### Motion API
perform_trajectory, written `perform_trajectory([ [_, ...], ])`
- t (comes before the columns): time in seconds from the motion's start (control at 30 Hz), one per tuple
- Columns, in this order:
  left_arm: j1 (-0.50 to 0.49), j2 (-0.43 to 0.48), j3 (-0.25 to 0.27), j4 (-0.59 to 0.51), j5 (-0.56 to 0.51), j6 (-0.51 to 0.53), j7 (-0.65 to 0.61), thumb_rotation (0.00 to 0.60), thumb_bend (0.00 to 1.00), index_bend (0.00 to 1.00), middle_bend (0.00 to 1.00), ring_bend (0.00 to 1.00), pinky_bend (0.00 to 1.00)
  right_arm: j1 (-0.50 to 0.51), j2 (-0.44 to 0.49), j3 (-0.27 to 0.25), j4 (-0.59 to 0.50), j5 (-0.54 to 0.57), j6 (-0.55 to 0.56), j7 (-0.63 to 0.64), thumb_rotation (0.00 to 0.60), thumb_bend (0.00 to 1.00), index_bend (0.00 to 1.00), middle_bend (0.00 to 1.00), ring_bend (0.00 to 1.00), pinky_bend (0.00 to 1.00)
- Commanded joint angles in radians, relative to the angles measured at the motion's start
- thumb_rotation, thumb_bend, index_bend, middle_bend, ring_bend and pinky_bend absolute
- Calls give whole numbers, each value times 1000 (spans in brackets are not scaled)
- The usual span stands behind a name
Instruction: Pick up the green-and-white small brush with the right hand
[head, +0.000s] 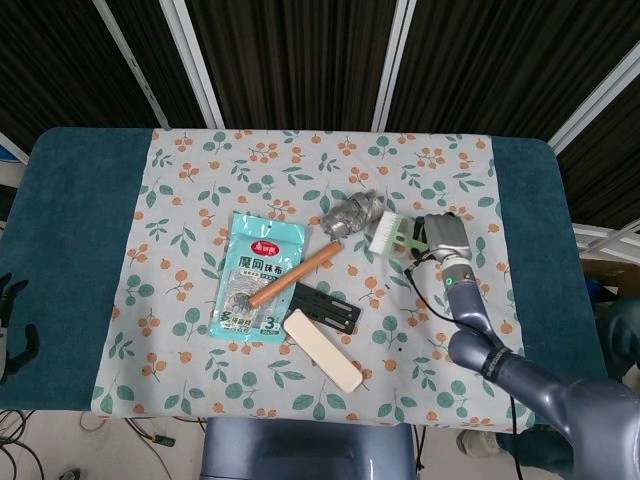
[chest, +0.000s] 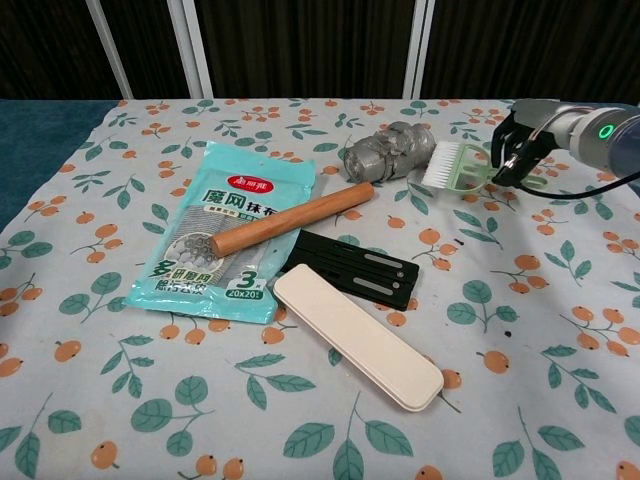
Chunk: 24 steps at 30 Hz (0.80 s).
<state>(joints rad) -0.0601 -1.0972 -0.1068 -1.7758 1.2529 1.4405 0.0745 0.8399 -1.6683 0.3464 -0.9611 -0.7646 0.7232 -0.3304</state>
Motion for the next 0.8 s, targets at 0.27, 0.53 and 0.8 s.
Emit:
perform_trajectory([
  [0.27,0,-2,2,-1,4,2,3,600,578,119,8,30,0,-74,162,13,-189,-32,64,80,600,446,658,621,541,232],
  [0.53,0,-2,-2,-3,-1,3,-1,600,578,119,8,30,0,-119,264,59,-358,-50,113,184,600,446,658,621,541,233],
  [0.8,2,-2,1,-6,5,6,-2,600,578,119,8,30,0,-173,376,102,-516,-86,108,338,600,446,660,624,541,232],
])
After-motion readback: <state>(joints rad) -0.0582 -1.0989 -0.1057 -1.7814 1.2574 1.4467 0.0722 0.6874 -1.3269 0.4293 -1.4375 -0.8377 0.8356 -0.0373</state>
